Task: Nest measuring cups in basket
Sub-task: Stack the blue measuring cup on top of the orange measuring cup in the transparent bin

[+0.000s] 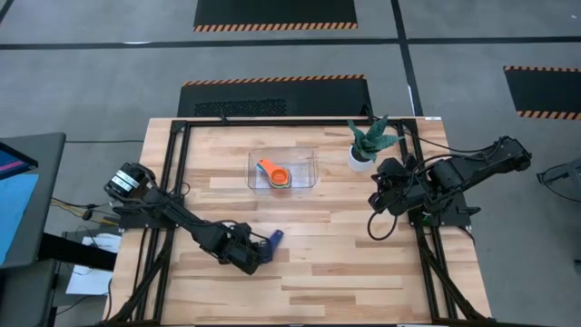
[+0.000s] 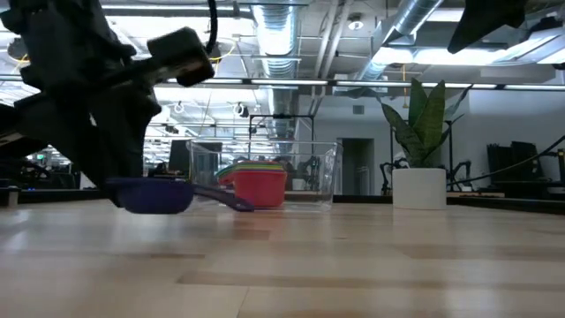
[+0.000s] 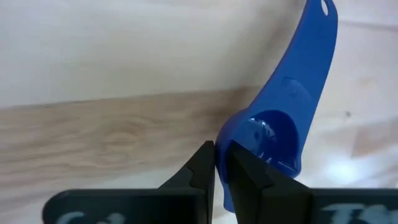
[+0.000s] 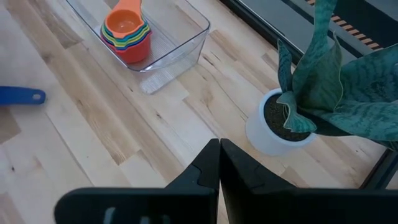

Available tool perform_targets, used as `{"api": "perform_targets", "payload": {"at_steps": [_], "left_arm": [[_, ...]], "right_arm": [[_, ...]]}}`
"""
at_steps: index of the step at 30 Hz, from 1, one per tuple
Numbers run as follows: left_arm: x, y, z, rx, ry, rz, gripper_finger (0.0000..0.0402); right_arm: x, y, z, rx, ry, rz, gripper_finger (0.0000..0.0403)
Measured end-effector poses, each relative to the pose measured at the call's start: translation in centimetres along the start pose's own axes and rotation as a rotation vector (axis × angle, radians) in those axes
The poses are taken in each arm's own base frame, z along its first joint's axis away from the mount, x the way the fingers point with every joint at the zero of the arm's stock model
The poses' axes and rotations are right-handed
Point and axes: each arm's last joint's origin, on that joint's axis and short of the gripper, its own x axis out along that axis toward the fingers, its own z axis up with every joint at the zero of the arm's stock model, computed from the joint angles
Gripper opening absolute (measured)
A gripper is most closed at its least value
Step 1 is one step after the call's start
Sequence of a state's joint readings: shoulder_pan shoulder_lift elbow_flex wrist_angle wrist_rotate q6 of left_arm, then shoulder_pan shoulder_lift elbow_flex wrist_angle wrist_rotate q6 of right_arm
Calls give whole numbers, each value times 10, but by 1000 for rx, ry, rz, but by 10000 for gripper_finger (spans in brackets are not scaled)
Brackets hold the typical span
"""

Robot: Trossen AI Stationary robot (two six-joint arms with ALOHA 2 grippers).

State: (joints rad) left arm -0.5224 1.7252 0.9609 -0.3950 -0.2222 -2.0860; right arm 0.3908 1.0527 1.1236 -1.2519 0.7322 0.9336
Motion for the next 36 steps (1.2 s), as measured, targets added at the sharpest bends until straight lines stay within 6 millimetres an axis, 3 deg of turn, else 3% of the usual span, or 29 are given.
{"api": "perform_targets", "payload": {"at_steps": [9,16,24,28,36], "left_arm": [[0,-4,-3,88,35,-35,26],[0,3,2,139,-10,35,26],[3,-4,14,135,-4,45,32],[4,-6,20,121,-13,48,67],[5,-9,21,130,55,55,184]], "right_arm": [[0,0,0,0,2,2,33],[0,1,0,2,20,18,33],[0,1,-1,-16,22,22,33],[0,1,-1,-49,21,22,33],[0,1,-1,-51,21,22,33]]}}
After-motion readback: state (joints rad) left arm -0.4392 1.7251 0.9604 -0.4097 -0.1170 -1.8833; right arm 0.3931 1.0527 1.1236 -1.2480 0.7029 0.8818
